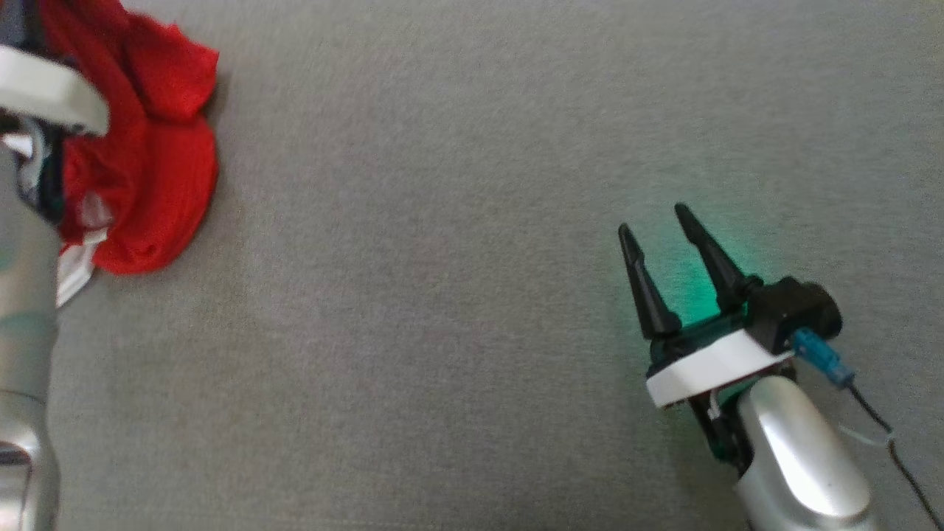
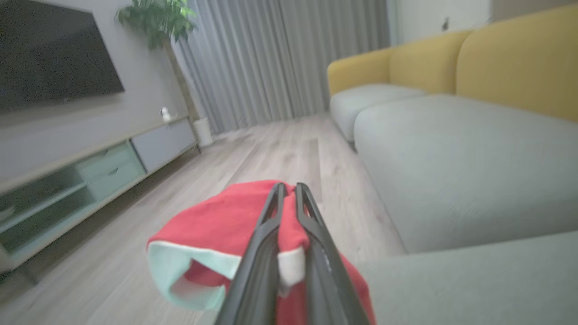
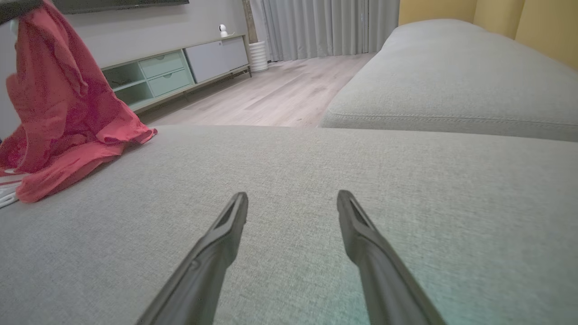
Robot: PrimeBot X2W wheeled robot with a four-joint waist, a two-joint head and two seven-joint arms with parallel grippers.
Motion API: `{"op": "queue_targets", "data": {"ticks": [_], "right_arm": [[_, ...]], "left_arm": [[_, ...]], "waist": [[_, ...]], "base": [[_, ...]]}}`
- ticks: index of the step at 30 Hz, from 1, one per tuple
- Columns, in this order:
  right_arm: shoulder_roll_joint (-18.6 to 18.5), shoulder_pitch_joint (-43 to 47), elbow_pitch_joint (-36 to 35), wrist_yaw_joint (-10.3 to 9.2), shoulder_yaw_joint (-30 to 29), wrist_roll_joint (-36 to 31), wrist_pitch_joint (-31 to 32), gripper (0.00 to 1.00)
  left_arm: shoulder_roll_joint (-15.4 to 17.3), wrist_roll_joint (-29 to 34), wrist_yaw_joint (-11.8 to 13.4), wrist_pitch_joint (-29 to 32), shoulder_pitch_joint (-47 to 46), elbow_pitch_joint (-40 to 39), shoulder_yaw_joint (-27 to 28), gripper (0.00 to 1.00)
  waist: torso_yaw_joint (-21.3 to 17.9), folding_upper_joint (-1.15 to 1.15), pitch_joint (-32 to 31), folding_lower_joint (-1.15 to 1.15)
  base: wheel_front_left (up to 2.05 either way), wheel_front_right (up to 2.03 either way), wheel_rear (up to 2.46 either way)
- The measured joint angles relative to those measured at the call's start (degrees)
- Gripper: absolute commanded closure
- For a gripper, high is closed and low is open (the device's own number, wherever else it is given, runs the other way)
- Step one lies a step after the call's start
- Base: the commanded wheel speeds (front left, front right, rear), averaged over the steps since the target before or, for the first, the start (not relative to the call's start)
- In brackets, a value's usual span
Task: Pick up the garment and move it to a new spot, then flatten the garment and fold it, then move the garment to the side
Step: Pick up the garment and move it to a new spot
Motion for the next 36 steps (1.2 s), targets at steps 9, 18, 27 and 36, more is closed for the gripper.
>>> {"op": "queue_targets", "data": {"ticks": [9,18,27,36], "right_arm": [[2.5,3.0,0.9,0.0,2.1,1.0,0.0,0.0],[2.9,4.0,1.4,0.0,5.4,2.0,0.0,0.0],[3.0,5.4,2.1,0.0,6.2,2.8,0.0,0.0],[3.0,6.5,2.1,0.0,4.4,2.9,0.0,0.0]], "left_arm": [[-5.2,-6.0,0.0,-0.5,0.3,-13.9,-10.8,1.0],[-14.2,-10.7,0.0,-0.8,5.7,-20.4,-21.2,1.0],[-18.9,-13.9,0.1,-2.1,13.1,-14.7,-27.1,0.0],[-17.9,-13.2,3.6,-2.6,22.9,-14.2,-22.7,0.0]], "waist": [[-8.0,0.0,-6.1,-0.01],[-19.1,0.0,-9.8,0.0],[-25.9,0.0,-12.8,0.0],[-21.8,0.0,-13.6,0.01]], "base": [[0.0,0.0,0.0],[0.0,0.0,0.0],[0.0,0.0,0.0],[0.0,0.0,0.0]]}}
